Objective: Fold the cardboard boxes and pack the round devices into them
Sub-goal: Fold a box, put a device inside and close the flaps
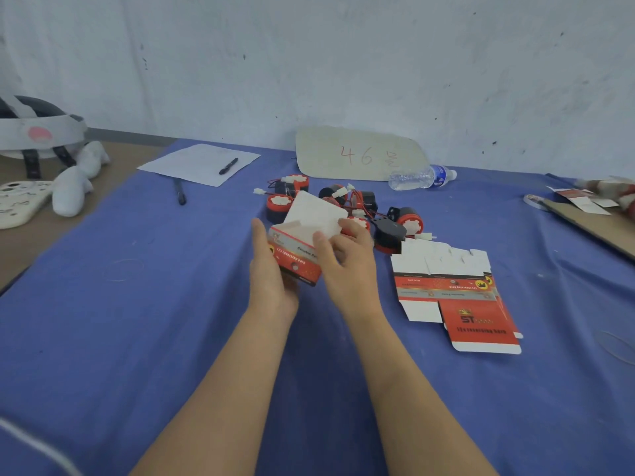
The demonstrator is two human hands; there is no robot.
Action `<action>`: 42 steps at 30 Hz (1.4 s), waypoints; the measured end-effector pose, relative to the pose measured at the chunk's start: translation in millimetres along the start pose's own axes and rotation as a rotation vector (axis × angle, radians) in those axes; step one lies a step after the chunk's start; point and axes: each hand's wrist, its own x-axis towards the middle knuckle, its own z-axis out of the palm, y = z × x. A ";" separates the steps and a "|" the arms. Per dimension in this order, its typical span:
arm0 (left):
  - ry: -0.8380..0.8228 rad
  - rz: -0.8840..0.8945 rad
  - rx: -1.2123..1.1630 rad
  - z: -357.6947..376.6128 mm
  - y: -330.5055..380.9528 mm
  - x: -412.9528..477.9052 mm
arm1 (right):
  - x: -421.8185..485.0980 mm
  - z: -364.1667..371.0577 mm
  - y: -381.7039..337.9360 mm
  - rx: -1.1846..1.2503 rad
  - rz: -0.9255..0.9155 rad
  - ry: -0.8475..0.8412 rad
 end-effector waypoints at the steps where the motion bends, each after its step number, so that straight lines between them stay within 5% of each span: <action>1: -0.009 -0.010 0.021 -0.3 -0.7 1.1 | 2.5 -2.3 1.7 -0.016 0.009 0.062; 4: -0.031 0.046 0.146 1.1 -1.9 1.9 | 7.6 -14.5 3.1 0.053 0.063 0.202; 9: -0.026 0.155 0.365 0.7 -4.8 2.2 | 15.9 -29.4 5.5 0.194 0.320 0.134; 17: -0.080 -0.083 0.234 -8.3 5.2 4.9 | 11.5 -42.4 11.4 0.218 0.362 -0.274; 26: -0.246 -0.190 0.132 -12.1 3.0 1.3 | 11.5 -38.3 11.4 0.104 0.425 -0.164; 32: -0.376 -0.218 0.004 -11.9 3.4 -3.2 | 14.1 -11.6 8.1 0.230 0.809 -0.214; 35: -0.360 -0.189 0.034 -12.7 2.8 -2.5 | 14.0 -8.5 10.6 0.182 0.743 -0.124; 38: -0.322 -0.130 0.035 -4.4 2.9 -4.5 | 12.2 -11.5 12.5 0.420 0.635 0.084; 40: -0.229 -0.007 0.039 1.0 1.0 -4.6 | 12.6 -16.5 10.7 0.580 0.603 0.138; 42: -0.110 0.234 0.264 2.9 -2.7 -3.5 | 13.3 -17.5 8.7 0.494 0.539 0.058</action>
